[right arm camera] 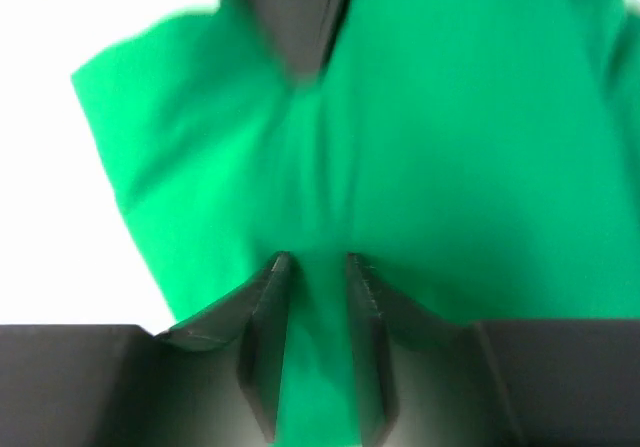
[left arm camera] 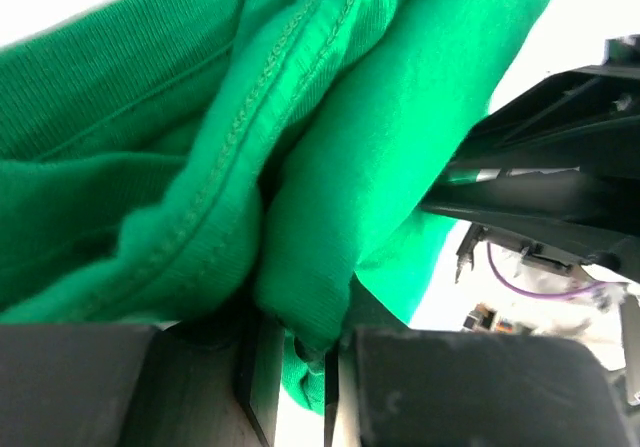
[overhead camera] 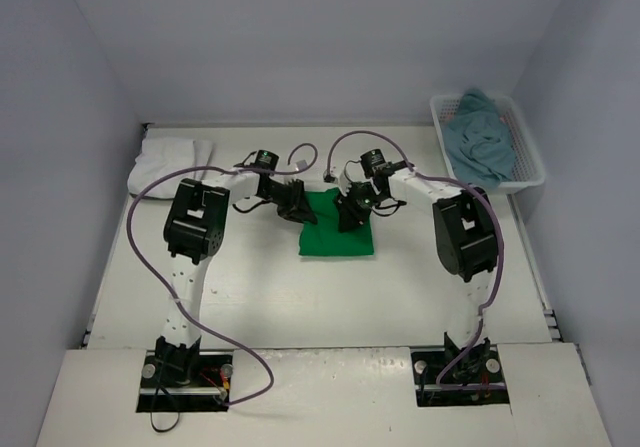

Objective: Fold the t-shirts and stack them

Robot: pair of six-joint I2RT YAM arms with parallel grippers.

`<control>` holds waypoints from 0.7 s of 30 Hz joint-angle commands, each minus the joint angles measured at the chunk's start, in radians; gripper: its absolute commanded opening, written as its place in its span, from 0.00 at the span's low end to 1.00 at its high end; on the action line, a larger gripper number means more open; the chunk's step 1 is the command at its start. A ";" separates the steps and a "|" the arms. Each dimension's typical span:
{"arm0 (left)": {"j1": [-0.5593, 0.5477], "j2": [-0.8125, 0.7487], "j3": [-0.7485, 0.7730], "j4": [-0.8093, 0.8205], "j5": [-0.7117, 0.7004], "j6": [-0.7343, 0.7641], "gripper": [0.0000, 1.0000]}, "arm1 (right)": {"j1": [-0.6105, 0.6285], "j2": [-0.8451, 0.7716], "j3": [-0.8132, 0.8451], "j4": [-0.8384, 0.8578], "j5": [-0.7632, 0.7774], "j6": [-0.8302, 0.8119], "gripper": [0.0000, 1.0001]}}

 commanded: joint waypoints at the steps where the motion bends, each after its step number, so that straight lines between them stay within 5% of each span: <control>1: 0.095 0.015 0.128 -0.190 -0.177 0.190 0.00 | -0.053 -0.117 -0.021 -0.042 -0.016 -0.048 0.29; 4: 0.101 0.021 0.216 -0.322 -0.217 0.264 0.00 | -0.090 -0.162 -0.039 -0.051 -0.034 -0.067 0.42; 16: 0.113 0.004 0.434 -0.644 -0.365 0.531 0.00 | -0.248 -0.280 -0.101 -0.064 -0.105 -0.114 0.38; 21: 0.116 -0.043 0.466 -0.706 -0.534 0.652 0.00 | -0.250 -0.314 -0.121 -0.061 -0.102 -0.125 0.36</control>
